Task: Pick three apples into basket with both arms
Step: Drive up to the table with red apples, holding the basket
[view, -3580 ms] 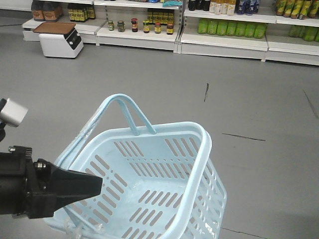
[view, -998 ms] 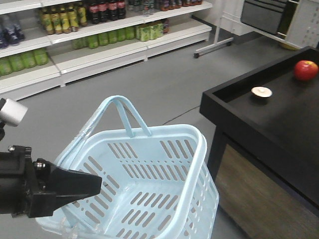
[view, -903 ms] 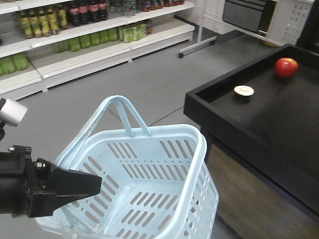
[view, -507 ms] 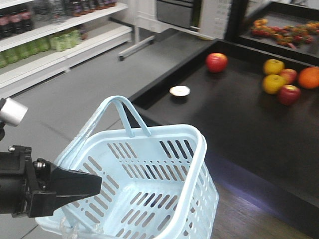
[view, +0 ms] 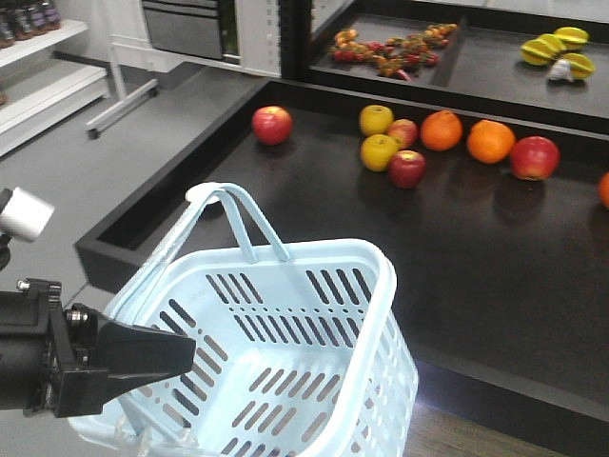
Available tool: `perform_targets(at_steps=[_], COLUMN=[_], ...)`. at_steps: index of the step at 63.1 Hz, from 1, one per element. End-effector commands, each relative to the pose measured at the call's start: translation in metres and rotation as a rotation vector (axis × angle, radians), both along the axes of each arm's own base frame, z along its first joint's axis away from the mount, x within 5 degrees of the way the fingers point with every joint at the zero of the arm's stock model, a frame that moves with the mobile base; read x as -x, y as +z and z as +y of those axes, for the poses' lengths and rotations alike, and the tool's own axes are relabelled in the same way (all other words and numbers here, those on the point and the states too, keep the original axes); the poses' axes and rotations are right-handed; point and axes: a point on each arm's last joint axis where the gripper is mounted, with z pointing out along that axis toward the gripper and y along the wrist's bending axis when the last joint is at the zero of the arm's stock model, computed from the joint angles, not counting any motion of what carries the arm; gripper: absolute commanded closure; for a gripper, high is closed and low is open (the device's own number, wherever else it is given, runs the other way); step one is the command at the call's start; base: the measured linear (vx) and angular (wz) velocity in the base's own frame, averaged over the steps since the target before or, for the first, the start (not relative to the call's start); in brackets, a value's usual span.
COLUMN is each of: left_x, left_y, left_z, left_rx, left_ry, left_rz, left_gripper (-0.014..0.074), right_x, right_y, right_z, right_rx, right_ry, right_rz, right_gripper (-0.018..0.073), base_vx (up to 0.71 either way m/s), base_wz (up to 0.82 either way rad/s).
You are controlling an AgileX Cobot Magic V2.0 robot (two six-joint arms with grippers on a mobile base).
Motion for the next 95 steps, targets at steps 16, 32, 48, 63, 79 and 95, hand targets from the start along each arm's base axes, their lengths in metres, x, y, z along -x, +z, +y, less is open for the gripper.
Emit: perform_targets(at_steps=[16,32,48,63,79,95], left_x=[0.0008,0.0008,0.0008,0.0008,0.0008,0.0008], left_y=[0.0170,0.0170,0.0170,0.0170,0.0170,0.0170], left_z=[-0.0025,-0.0025,-0.0025,-0.0025,-0.0025,-0.0025], left_rx=[0.092,0.092,0.092,0.092,0.092,0.092], left_ry=[0.021,0.021,0.021,0.021,0.021,0.021], left_rz=[-0.030,-0.030,-0.030,-0.030,-0.030,-0.030], left_gripper=[0.0604,0.0604,0.0604,0.0604,0.0604,0.0604], right_x=[0.0001,0.0001,0.0001,0.0001,0.0001,0.0001], right_y=[0.0023,0.0023,0.0023,0.0023,0.0023,0.0023], right_z=[0.0001,0.0001,0.0001,0.0001,0.0001,0.0001], right_rx=[0.014,0.014,0.014,0.014,0.014,0.014], right_ry=[-0.001,-0.001,-0.001,-0.001,-0.001,-0.001], right_rz=[-0.071,-0.071,-0.071,-0.071,-0.071,-0.071], right_gripper=[0.0561,0.0561,0.0561,0.0561,0.0561,0.0561], base_vx=[0.05,0.01,-0.01,0.00,0.04,0.06], base_wz=[-0.35,-0.31,-0.32,-0.30,-0.21,-0.12])
